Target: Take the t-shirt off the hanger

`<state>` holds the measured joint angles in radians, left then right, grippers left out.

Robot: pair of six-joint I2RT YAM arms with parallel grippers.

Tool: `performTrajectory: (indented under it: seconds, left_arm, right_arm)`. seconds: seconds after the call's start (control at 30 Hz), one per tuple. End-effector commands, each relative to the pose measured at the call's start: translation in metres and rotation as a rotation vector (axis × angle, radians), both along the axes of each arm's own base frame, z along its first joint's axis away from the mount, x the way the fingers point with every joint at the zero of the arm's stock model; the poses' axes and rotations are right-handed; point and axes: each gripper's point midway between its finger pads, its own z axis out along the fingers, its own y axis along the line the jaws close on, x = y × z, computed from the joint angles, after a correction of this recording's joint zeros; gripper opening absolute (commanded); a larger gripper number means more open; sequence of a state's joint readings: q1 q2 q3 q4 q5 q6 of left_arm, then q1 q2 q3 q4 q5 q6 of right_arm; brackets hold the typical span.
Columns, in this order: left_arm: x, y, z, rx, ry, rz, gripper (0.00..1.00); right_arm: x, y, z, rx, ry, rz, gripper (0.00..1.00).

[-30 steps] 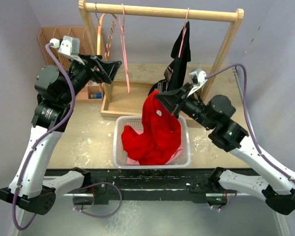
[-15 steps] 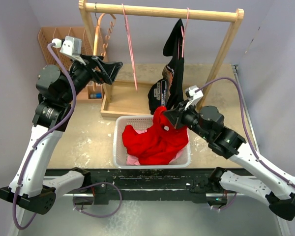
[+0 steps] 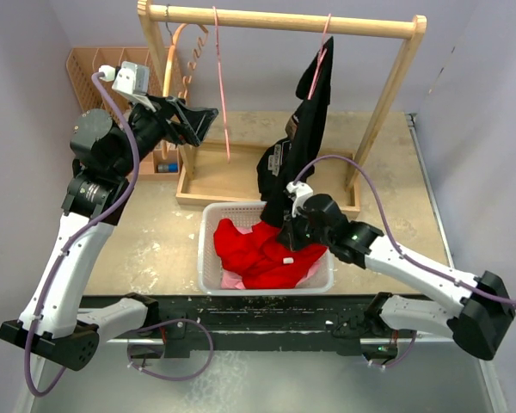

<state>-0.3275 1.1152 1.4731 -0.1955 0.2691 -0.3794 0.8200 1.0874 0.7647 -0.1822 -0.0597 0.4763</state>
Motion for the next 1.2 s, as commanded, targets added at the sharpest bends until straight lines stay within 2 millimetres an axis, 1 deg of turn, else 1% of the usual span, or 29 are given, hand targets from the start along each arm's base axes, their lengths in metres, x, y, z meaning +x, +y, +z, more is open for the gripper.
performTrajectory:
  seconds: [0.0,0.2,0.23,0.33,0.43,0.5,0.6,0.63,0.7,0.73,0.8,0.87,0.97,1.07,1.17]
  left_arm:
    - [-0.004,0.002,0.016,-0.016,-0.059,0.000,0.99]
    - [-0.001,0.000,0.015,-0.010,-0.053,-0.004,0.99]
    - [0.000,0.000,0.015,-0.008,-0.056,-0.006,0.99]
    - [0.001,-0.002,0.020,-0.005,-0.063,-0.013,0.99]
    - [0.001,-0.004,0.030,-0.007,-0.086,-0.021,0.99]
    - [-0.001,-0.005,0.042,-0.013,-0.115,-0.034,0.99]
    - [-0.002,-0.009,0.055,-0.013,-0.146,-0.057,0.99]
    - [-0.003,-0.010,0.061,-0.011,-0.161,-0.065,0.99]
    - [-0.003,-0.013,0.068,-0.005,-0.179,-0.084,0.99]
    - [-0.002,-0.015,0.072,-0.002,-0.189,-0.092,0.99]
    - [-0.001,-0.019,0.078,0.005,-0.205,-0.112,0.99]
    - [-0.002,-0.028,0.082,0.018,-0.219,-0.163,0.99]
    - [0.003,-0.042,0.085,0.046,-0.223,-0.219,0.99]
    - [0.006,-0.062,0.086,0.084,-0.235,-0.239,0.99]
    - [0.006,-0.085,0.090,0.106,-0.248,-0.278,0.99]
  right_arm:
    - [-0.001,0.016,-0.012,0.011,0.040,0.045,0.00]
    - [0.009,0.013,-0.052,-0.092,0.073,0.016,0.00]
    - [0.010,0.013,-0.059,-0.108,0.085,0.011,0.01]
    - [0.010,0.011,-0.084,-0.163,0.133,0.002,0.03]
    - [0.008,0.006,-0.107,-0.213,0.169,-0.010,0.03]
    - [0.008,0.004,-0.117,-0.237,0.183,-0.017,0.05]
    - [0.009,0.000,-0.121,-0.259,0.183,-0.026,0.11]
    - [0.010,-0.001,-0.119,-0.260,0.175,-0.027,0.15]
    - [0.014,-0.002,-0.106,-0.254,0.141,-0.034,0.22]
    - [0.016,-0.003,-0.099,-0.253,0.122,-0.037,0.27]
    - [0.021,-0.006,-0.081,-0.248,0.076,-0.050,0.40]
    - [0.026,-0.011,-0.062,-0.250,0.029,-0.069,0.52]
    - [0.028,-0.018,-0.035,-0.246,-0.023,-0.081,0.68]
    - [0.029,-0.026,-0.014,-0.246,-0.064,-0.100,0.77]
    - [0.028,-0.034,0.003,-0.246,-0.092,-0.119,0.79]
